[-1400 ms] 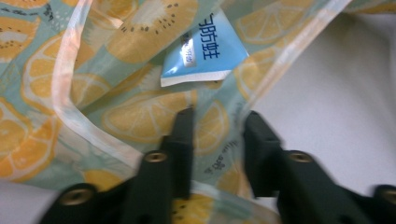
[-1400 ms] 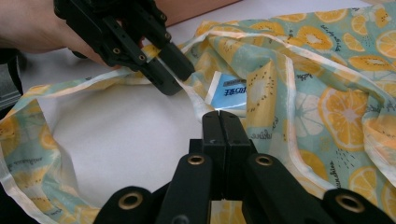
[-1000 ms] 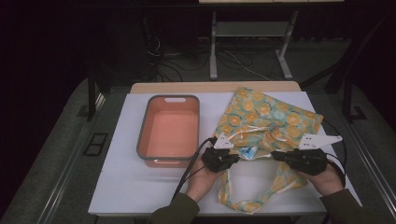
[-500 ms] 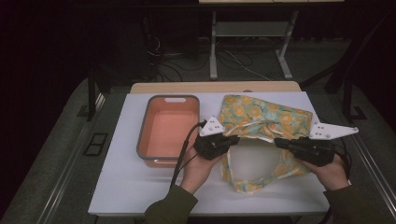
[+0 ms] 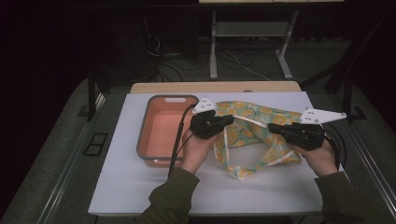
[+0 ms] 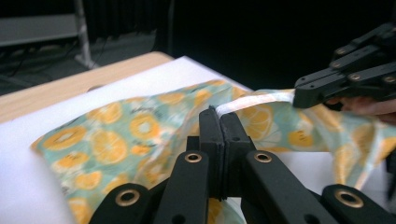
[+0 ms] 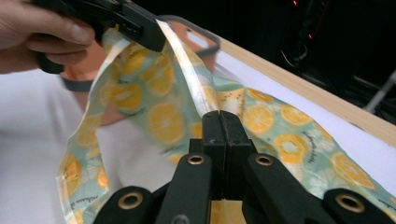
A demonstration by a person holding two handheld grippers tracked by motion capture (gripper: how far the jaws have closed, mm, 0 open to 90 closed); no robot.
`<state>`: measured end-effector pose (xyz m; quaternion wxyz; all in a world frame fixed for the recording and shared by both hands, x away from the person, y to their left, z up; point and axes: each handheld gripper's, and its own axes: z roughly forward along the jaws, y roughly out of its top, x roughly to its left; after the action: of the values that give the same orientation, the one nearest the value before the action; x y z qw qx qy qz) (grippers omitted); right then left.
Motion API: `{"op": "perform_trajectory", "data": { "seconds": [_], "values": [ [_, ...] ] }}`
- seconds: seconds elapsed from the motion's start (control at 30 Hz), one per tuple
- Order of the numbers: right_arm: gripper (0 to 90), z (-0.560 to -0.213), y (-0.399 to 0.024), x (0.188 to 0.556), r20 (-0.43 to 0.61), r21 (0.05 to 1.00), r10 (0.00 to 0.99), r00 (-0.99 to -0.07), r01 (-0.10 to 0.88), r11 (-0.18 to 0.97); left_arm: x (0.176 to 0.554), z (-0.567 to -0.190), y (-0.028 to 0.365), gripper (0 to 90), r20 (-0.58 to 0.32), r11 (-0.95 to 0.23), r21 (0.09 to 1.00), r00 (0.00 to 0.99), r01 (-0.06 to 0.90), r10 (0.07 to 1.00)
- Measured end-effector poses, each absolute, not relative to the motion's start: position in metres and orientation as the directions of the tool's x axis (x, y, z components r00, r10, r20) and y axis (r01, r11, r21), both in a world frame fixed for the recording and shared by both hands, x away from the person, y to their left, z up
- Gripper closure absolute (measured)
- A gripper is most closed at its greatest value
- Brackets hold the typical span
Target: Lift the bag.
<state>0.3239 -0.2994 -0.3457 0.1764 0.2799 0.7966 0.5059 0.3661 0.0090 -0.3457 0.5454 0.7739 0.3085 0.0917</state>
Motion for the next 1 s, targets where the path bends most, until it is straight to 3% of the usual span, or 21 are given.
{"op": "perform_trajectory", "data": {
  "seconds": [0.4,0.7,0.8,1.0],
  "values": [
    [90.0,-0.365,-0.297,0.379,0.036,0.876,0.696,-0.717,0.358,0.323,0.424,-0.352,-0.009,89.1,-0.187,-0.285,0.832,0.724,0.476,0.664],
    [90.0,-0.378,-0.291,0.418,0.061,0.835,0.742,-0.668,0.441,0.328,0.446,-0.369,-0.016,87.3,-0.202,-0.294,0.779,0.664,0.555,0.720],
    [90.0,-0.385,-0.291,0.424,0.074,0.820,0.753,-0.653,0.470,0.328,0.448,-0.373,-0.016,77.8,-0.198,-0.296,0.769,0.652,0.566,0.732],
    [87.6,-0.396,-0.295,0.428,0.123,0.805,0.766,-0.631,0.515,0.296,0.443,-0.368,-0.012,48.7,-0.170,-0.301,0.777,0.645,0.552,0.745]
  ]
}}
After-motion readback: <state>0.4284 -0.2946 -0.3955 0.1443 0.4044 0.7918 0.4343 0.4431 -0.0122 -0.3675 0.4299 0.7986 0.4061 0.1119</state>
